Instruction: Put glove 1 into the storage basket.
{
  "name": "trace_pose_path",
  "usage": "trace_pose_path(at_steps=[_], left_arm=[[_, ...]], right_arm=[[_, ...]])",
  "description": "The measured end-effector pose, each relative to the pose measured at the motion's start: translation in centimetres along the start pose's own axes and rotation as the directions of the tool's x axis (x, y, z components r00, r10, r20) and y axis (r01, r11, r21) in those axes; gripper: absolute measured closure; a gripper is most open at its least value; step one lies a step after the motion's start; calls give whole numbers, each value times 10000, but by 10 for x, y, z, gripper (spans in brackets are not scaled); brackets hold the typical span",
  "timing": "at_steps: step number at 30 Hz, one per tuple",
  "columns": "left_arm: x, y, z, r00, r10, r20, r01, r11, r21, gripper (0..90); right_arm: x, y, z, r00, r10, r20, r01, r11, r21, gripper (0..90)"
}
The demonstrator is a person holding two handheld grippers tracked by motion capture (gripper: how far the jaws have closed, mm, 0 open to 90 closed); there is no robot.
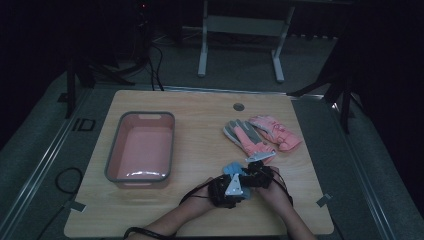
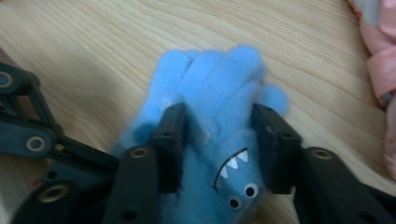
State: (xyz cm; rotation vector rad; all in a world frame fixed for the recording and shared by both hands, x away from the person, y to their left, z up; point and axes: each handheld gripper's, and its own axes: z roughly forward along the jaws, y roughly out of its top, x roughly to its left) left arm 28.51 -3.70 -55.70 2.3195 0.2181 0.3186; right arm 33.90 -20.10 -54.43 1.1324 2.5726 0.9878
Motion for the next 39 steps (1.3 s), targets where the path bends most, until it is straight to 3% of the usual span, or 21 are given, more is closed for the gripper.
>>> trace_pose_path(at_steps=[4, 11, 16, 28, 32, 39], left_arm=[[1, 2, -1, 10000, -38, -73, 39, 9998, 178, 646], [7, 3, -7, 9978, -647, 122, 645, 9979, 93, 761], [10, 12, -14, 9998, -125, -171, 131, 9991, 392, 774], [32, 28, -47, 9984, -41, -566, 57, 9996, 281, 778], [39, 34, -58, 9961, 203, -863, -171, 9991, 379, 778], [51, 40, -74, 9918, 252, -1257, -203, 9990, 398, 778]], right_arm=[[2, 2, 1, 9997, -28, -249, 30, 10000, 78, 735], [2, 0, 2, 9974, 525, -483, -535, 9984, -196, 781], [-1, 7, -2, 9961, 609, -640, -631, 9975, -325, 795], [7, 39, -19, 9969, 431, -663, -505, 9921, -1150, 820], [9, 51, -24, 9969, 437, -660, -528, 9883, -1429, 822], [14, 78, -33, 9972, 229, -716, -362, 9809, -1912, 824]])
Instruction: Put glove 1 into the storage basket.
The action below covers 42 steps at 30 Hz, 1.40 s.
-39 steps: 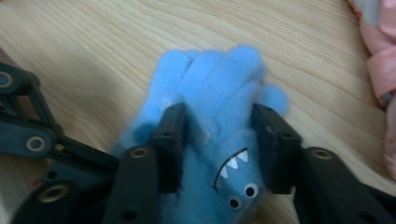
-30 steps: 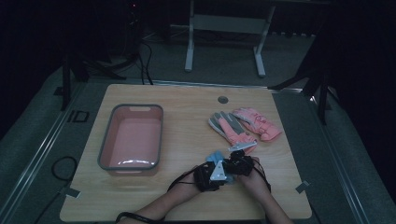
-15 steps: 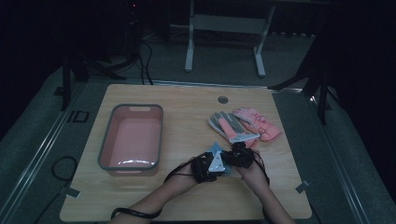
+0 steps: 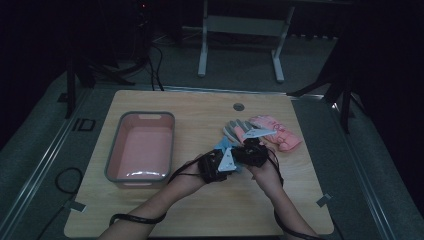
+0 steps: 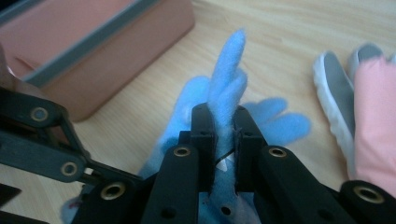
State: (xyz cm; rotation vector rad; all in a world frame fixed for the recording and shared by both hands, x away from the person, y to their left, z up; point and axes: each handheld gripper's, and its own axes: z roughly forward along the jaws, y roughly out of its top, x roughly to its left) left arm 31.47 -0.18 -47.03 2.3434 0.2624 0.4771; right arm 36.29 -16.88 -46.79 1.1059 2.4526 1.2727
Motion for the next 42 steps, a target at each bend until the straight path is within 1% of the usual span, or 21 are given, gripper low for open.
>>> trace_pose_path(at_steps=[2, 3, 5, 7, 8, 10, 12, 14, 16, 22, 27, 30, 32, 37, 39, 42], left_arm=[[4, 0, -4, 10000, -20, -94, 21, 10000, 58, 778], [6, 0, -6, 10000, -31, -72, 32, 9999, 106, 778], [9, 0, -11, 9998, 16, -186, -12, 9998, 184, 778], [11, 0, -16, 9996, 56, -281, -49, 9997, 252, 778], [12, -1, -18, 9996, 34, -294, -25, 9996, 290, 778], [14, -2, -23, 9992, -11, -410, 24, 9995, 307, 779], [16, -4, -29, 9985, 38, -547, -16, 9992, 397, 779], [18, -7, -35, 9983, -105, -574, 128, 9991, 396, 780], [19, -9, -41, 9978, -175, -642, 200, 9990, 395, 780], [25, -15, -58, 9967, -89, -804, 139, 9979, 629, 781], [32, -26, -75, 9956, -288, -886, 346, 9973, 648, 781], [35, -35, -85, 9947, -315, -978, 389, 9965, 745, 781], [37, -40, -91, 9938, -406, -1040, 487, 9959, 768, 781], [41, -55, -107, 9899, -636, -1266, 745, 9937, 835, 781], [43, -61, -113, 9880, -657, -1395, 789, 9926, 917, 781], [45, -70, -121, 9848, -744, -1570, 908, 9908, 1000, 781]], right_arm=[[1, 6, 1, 9999, 70, -74, -71, 9999, -104, 823], [2, 9, 2, 10000, 24, -77, -25, 9999, -124, 824], [2, 13, 3, 9996, 138, -235, -144, 9996, -247, 823], [4, 16, 5, 9996, 128, -260, -136, 9994, -311, 824], [5, 18, 6, 9992, 203, -336, -214, 9992, -324, 824], [9, 23, 9, 9994, 115, -341, -128, 9993, -362, 824], [12, 26, 12, 9991, 66, -419, -83, 9991, -419, 823], [15, 30, 14, 9989, 104, -464, -125, 9989, -446, 823], [17, 33, 17, 9976, 200, -665, -232, 9986, -470, 823], [30, 47, 22, 9958, 105, -906, -161, 9980, -613, 822], [43, 60, 32, 9936, -75, -1131, 4, 9981, -624, 823], [51, 67, 40, 9916, -160, -1280, 87, 9983, -573, 823], [57, 71, 46, 9901, -145, -1394, 69, 9985, -545, 822], [72, 82, 61, 9867, -336, -1592, 256, 9983, -519, 823], [79, 87, 68, 9848, -468, -1670, 393, 9981, -481, 823], [88, 94, 78, 9811, -527, -1863, 451, 9980, -444, 822]])
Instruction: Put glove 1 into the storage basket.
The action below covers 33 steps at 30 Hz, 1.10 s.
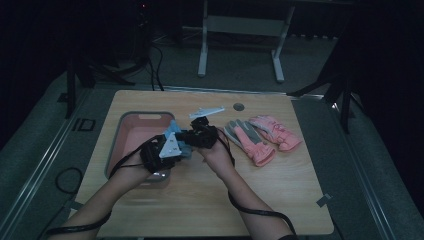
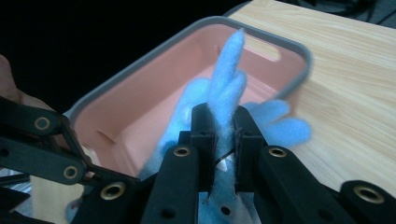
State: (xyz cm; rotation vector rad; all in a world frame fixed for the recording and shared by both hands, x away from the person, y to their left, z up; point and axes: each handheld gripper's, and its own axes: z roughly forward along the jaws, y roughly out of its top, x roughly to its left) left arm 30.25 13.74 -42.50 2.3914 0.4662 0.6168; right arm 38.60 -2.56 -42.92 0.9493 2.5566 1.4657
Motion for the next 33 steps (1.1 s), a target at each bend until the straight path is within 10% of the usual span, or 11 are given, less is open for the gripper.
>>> trace_pose_path(at_steps=[19, 33], left_arm=[[26, -68, -21, 9984, -558, -85, 563, 9954, 773, 780], [48, -90, 19, 9945, -803, 666, 678, 9826, 1730, 778]], right_arm=[[32, 17, 77, 9979, -99, -636, 132, 9985, 529, 821], [19, 7, 120, 9997, 156, 203, -187, 9864, 1635, 796]])
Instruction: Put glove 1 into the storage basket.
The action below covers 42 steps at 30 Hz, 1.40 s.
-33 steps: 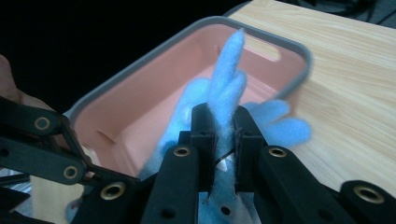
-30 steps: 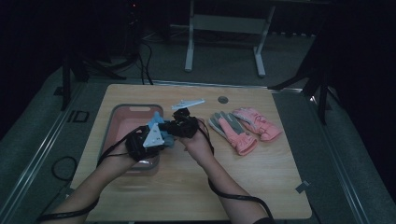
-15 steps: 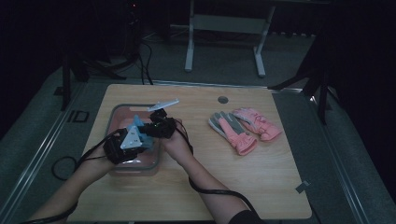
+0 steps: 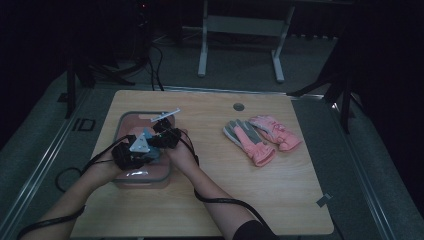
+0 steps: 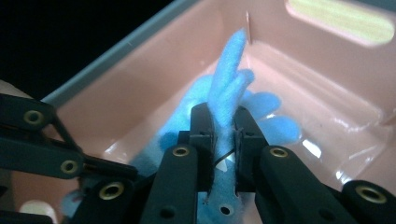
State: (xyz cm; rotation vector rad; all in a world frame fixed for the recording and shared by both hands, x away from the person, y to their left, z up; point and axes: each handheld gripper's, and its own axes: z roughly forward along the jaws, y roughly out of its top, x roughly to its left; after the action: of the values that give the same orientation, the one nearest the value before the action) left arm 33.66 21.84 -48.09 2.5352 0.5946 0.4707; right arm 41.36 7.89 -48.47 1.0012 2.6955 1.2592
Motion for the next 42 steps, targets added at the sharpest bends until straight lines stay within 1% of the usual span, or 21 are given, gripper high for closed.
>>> trace_pose_path(at_steps=[3, 5, 6, 8, 12, 13, 17, 19, 21, 24, 25, 26, 27, 29, 32, 33, 35, 36, 37, 38, 42], left_arm=[[3, -1, 10, 9997, -100, 236, 91, 9993, 367, 777], [4, -3, 15, 9988, -292, 396, 271, 9982, 528, 775], [4, -3, 15, 9988, -292, 396, 271, 9982, 528, 774], [4, -2, 16, 9985, -330, 446, 304, 9979, 579, 768], [3, -1, 19, 9985, -385, 397, 349, 9956, 873, 737], [4, -1, 19, 9979, -474, 446, 432, 9948, 919, 710], [5, 0, 18, 9940, -961, 526, 908, 9913, 950, 480], [5, -1, 16, 9922, -1129, 521, 1084, 9908, 809, 439], [5, -1, 12, 9882, -1447, 501, 1420, 9885, 526, 344], [5, 1, 4, 9812, -1874, 457, 1879, 9822, -59, 255], [5, 1, 4, 9812, -1874, 457, 1879, 9822, -59, 217], [5, 3, 0, 9766, -2106, 428, 2116, 9771, -206, 217], [4, 4, -2, 9759, -2149, 371, 2159, 9761, -252, 160], [1, 7, -7, 9740, -2212, 488, 2239, 9728, -587, 149], [-4, 14, -13, 9720, -2256, 651, 2317, 9665, -1100, 147], [-6, 17, -14, 9725, -2243, 623, 2306, 9650, -1251, 145], [-11, 22, -17, 9728, -2214, 685, 2299, 9594, -1636, 145], [-11, 22, -17, 9728, -2214, 685, 2299, 9594, -1636, 145], [-17, 29, -19, 9727, -2199, 740, 2306, 9509, -2062, 145], [-23, 35, -19, 9724, -2184, 825, 2320, 9432, -2378, 145], [-34, 44, -18, 9710, -2171, 1001, 2363, 9348, -2653, 145]], right_arm=[[-2, -1, 3, 9996, -34, 288, 30, 9999, 150, 620], [-3, 0, 0, 9991, 89, 409, -93, 9999, 108, 557], [-3, 0, 0, 9991, 89, 409, -93, 9999, 108, 557], [-6, -1, -5, 9988, 43, 494, -42, 10000, -12, 459], [-8, -3, -12, 9988, 92, 480, -79, 9996, -273, 374], [-9, -3, -14, 9989, 157, 449, -141, 9993, -357, 355], [-13, -5, -24, 9990, 429, 112, -422, 9974, -591, 260], [-13, -6, -31, 9991, 411, 50, -406, 9965, -729, 236], [-13, -7, -38, 9995, 285, -131, -294, 9964, -793, 184], [-12, -10, -47, 9997, 61, -230, -81, 9961, -876, 154], [-12, -10, -47, 9997, 61, -230, -81, 9961, -876, 154], [-13, -11, -50, 9996, 16, -274, -42, 9955, -941, 154], [-13, -14, -55, 9994, 12, -342, -44, 9957, -922, 148], [-15, -16, -60, 9993, 20, -364, -57, 9948, -1014, 149], [-16, -21, -70, 9994, -265, -212, 236, 9915, -1283, 148], [-17, -23, -74, 9990, -353, -267, 313, 9902, -1357, 148], [-19, -26, -80, 9986, -528, -53, 516, 9892, -1375, 143], [-19, -26, -80, 9986, -528, -53, 516, 9892, -1375, 143], [-23, -31, -92, 9977, -668, 140, 681, 9884, -1359, 142], [-24, -33, -95, 9976, -676, 131, 688, 9892, -1296, 142], [-29, -41, -104, 9959, -840, 349, 878, 9882, -1259, 141]])
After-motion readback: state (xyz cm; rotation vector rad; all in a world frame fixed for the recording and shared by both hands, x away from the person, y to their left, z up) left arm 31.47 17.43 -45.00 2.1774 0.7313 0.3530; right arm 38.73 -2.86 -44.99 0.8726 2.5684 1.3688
